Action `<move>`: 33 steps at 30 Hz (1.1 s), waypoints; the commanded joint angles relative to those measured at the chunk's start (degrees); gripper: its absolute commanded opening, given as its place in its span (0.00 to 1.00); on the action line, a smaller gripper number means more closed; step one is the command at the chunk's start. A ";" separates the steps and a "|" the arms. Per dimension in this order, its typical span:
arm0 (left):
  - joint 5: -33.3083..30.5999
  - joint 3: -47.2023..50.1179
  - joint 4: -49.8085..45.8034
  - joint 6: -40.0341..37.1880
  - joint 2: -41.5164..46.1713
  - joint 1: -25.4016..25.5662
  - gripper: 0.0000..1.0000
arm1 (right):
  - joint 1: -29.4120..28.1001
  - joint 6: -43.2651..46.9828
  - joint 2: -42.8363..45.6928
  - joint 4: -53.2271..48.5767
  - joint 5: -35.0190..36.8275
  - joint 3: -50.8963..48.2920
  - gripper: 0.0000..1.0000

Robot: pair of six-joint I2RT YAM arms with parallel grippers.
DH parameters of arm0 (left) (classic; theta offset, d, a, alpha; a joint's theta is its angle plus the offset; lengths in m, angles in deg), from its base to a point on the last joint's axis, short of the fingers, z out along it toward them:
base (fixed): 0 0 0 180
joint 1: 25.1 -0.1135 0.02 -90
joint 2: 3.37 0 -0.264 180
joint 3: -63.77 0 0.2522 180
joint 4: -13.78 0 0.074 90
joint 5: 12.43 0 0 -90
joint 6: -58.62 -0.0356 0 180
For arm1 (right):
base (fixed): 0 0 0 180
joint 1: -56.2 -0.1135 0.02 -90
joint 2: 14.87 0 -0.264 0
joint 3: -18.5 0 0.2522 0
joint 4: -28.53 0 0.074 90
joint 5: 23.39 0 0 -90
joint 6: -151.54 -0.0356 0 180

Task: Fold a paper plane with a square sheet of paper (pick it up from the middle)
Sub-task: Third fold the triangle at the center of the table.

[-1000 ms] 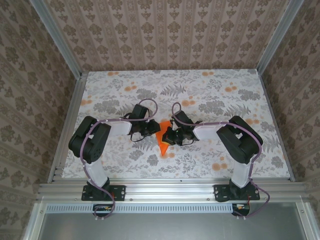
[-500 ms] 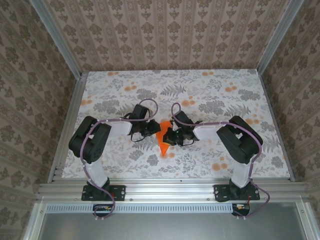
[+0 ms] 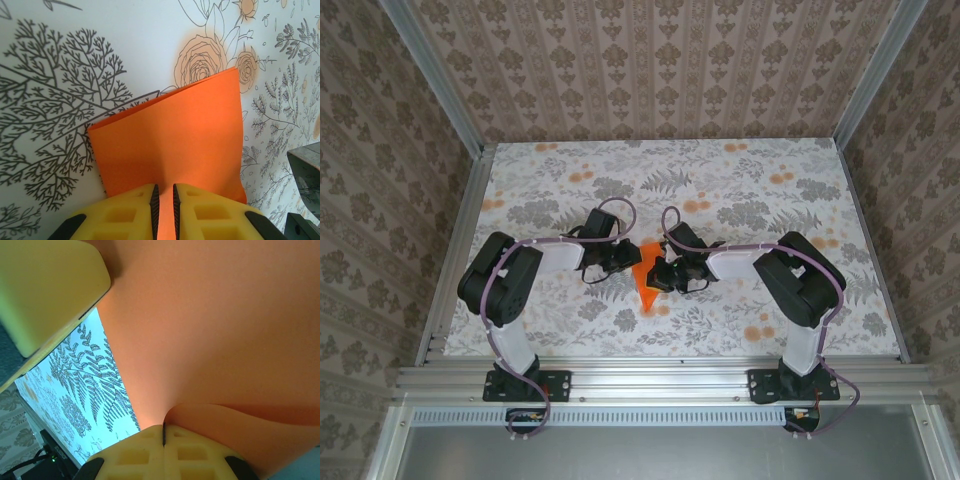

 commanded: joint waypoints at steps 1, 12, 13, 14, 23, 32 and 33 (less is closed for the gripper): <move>-1.04 -0.33 -2.63 -1.27 -2.59 0.75 0.19 | -0.16 -0.25 -0.25 -0.62 1.09 0.91 0.02; -1.02 -0.32 -2.59 -1.27 -2.76 0.93 0.19 | -0.16 -0.55 -1.67 0.93 0.02 0.99 0.04; -0.93 -0.42 -2.59 -1.26 -2.76 0.93 0.19 | -0.16 -0.64 -1.72 1.12 0.00 0.99 0.04; -0.91 -0.40 -2.63 -1.29 -2.76 0.93 0.19 | -0.16 -0.61 -1.77 1.22 -0.02 0.99 0.04; -0.87 -0.67 -2.84 -1.37 -2.71 1.02 0.19 | -0.16 -0.52 -2.59 1.25 -0.09 0.94 0.06; -1.02 -1.23 -3.68 -1.59 -1.52 1.02 0.19 | -0.03 -0.30 -3.35 -0.19 0.58 0.31 0.32; -1.04 -1.46 -3.90 -1.65 -1.23 1.02 0.19 | -0.07 -0.22 -3.33 -0.30 0.68 0.05 0.36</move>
